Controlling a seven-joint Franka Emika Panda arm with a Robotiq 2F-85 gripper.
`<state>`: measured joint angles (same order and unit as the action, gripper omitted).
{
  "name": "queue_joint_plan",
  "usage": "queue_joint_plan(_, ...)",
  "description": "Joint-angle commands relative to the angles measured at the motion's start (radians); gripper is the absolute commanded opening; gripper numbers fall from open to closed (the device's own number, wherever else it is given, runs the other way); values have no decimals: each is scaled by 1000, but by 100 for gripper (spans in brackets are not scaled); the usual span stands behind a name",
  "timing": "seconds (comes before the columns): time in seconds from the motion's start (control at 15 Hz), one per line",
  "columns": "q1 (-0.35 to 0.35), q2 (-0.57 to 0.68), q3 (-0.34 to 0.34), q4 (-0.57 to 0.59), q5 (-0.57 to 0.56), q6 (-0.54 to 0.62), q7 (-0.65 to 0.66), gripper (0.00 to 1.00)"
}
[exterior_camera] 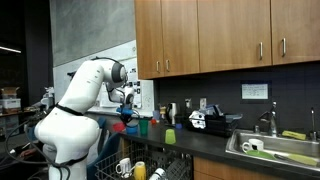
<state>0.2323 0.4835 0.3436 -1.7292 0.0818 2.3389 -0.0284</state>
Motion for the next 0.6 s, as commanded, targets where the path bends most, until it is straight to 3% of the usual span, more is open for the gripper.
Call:
queue_joint_plan(0.0,38,39,-30,115,21,-92,16,2)
queue_joint_plan(0.53,66,97,-68,230,12,-106,53,2)
